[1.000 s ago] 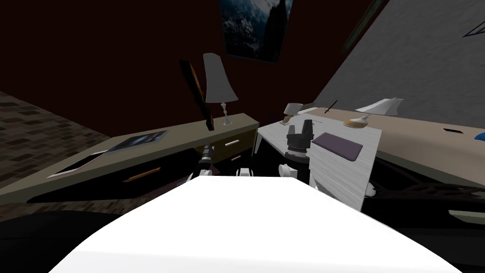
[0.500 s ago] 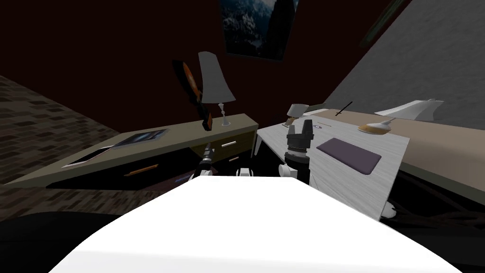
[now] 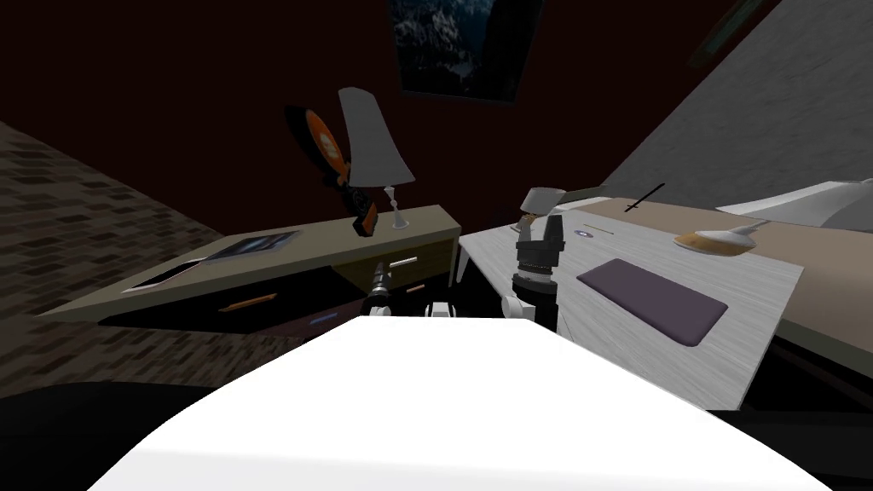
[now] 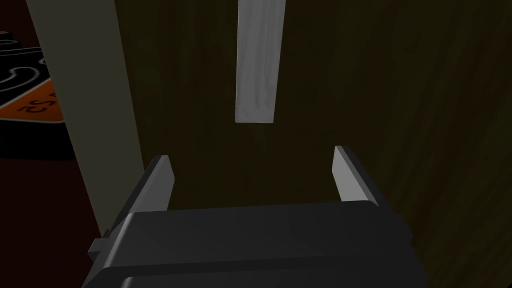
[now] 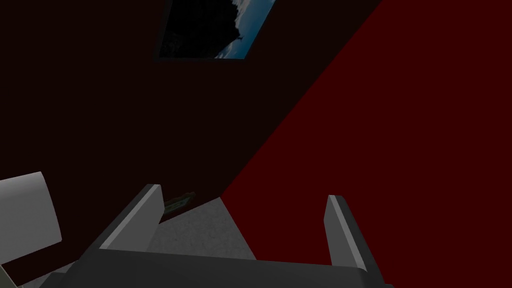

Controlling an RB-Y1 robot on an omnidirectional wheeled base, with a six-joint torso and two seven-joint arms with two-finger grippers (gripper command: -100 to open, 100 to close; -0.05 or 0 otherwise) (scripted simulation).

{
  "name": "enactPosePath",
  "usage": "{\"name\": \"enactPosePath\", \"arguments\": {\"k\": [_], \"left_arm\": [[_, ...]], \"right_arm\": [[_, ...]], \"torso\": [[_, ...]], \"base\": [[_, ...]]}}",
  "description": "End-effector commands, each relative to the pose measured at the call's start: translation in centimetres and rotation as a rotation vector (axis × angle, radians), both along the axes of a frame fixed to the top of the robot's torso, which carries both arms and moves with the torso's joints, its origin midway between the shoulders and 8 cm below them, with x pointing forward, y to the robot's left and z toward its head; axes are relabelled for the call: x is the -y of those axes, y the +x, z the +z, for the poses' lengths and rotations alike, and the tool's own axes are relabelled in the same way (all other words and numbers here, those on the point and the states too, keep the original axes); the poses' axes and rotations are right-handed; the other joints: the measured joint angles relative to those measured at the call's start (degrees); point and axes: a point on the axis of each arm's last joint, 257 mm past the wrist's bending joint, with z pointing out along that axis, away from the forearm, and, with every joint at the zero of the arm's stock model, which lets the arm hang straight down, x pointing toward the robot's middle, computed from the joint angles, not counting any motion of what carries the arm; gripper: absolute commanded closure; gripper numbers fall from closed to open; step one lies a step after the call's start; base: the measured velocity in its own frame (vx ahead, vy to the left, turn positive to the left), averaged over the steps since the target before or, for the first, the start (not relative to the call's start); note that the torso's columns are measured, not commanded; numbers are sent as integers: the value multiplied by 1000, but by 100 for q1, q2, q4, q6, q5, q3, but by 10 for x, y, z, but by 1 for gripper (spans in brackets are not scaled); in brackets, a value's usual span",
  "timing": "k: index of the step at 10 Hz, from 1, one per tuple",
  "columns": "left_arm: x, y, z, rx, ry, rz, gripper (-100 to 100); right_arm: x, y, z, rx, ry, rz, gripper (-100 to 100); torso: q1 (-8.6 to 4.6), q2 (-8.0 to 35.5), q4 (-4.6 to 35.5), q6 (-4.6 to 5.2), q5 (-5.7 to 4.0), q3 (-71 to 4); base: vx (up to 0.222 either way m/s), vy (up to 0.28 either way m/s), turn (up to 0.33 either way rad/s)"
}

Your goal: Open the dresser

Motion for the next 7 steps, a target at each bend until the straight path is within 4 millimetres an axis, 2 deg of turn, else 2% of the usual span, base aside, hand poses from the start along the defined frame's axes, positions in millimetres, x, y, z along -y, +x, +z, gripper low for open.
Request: {"name": "enactPosePath", "arguments": {"k": [1,4,5,7], "left_arm": [[14,-1,-10,-4,-84,33,-100],[10,1,-6,-3,-65,28,-100],[9,1,-6,-4,-65,28,100],[10,-2,-3,-1,-64,26,100]], "right_arm": [[0,0,0,0,0,0,0],[0,0,0,0,0,0,0],[0,0,0,0,0,0,0],[0,0,0,0,0,0,0]], "torso": [[-12,-2,0,1,-4,-1],[8,-36,-9,0,2,-21],[-3,-22,-8,-1,0,-16],[-28,11,-15,7,10,10]], "base": [[31,-105,19],[57,-16,-4],[9,0,1],[-111,-49,14]]}}
